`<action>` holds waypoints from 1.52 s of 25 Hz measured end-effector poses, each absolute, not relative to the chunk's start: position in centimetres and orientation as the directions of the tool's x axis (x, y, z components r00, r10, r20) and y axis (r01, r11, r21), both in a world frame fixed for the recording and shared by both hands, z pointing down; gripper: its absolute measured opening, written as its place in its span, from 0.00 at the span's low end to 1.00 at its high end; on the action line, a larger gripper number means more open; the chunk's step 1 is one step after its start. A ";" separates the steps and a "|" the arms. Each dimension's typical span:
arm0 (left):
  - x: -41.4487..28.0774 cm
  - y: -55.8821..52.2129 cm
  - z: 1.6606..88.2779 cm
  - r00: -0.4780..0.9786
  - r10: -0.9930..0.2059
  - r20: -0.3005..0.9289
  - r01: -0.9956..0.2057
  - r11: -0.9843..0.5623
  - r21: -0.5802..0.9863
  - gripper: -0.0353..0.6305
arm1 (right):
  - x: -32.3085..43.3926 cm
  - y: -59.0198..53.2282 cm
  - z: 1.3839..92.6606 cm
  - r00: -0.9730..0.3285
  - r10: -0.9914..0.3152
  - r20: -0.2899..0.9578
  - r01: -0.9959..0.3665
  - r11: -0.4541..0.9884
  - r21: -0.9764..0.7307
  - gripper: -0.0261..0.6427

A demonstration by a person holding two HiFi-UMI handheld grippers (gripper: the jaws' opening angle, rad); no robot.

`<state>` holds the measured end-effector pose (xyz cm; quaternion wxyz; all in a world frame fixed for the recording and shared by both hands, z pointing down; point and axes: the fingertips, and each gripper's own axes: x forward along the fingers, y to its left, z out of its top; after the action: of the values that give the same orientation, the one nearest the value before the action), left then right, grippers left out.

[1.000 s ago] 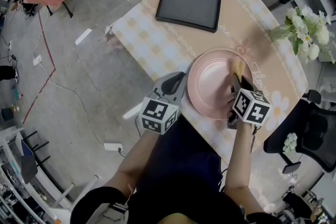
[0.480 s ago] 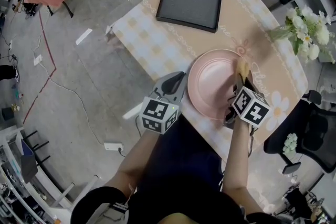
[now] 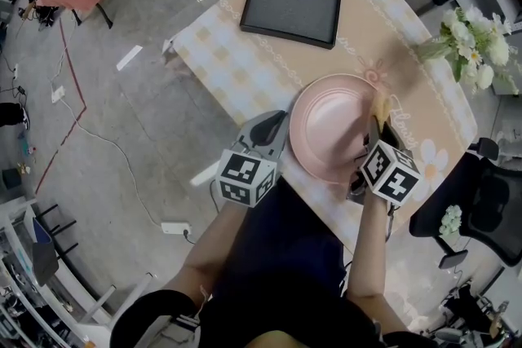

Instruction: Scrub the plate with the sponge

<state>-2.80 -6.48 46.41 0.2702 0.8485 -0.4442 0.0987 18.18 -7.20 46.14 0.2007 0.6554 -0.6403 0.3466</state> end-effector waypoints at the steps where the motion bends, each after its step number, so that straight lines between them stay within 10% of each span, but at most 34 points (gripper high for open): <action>1: -2.7 -6.4 46.4 0.588 -0.700 0.406 -0.806 -0.461 0.371 0.09 | 18.0 -7.1 45.9 -0.068 -0.707 0.704 -0.980 -0.086 -0.182 0.17; 18: -2.6 -5.8 46.1 0.583 -0.708 0.399 -0.809 -0.460 0.366 0.09 | 5.3 -3.0 43.8 -0.457 -0.567 0.686 -0.853 0.497 -0.158 0.16; 38: -3.5 -5.4 46.6 0.557 -0.716 0.420 -0.827 -0.435 0.355 0.09 | 1.4 -1.5 46.7 -0.520 -0.390 0.760 -0.788 0.562 -0.251 0.16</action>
<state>-3.45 -5.38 46.59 0.2677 0.8408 -0.4591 0.1035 1.35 -1.51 46.65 0.3326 0.3596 -0.8188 0.2992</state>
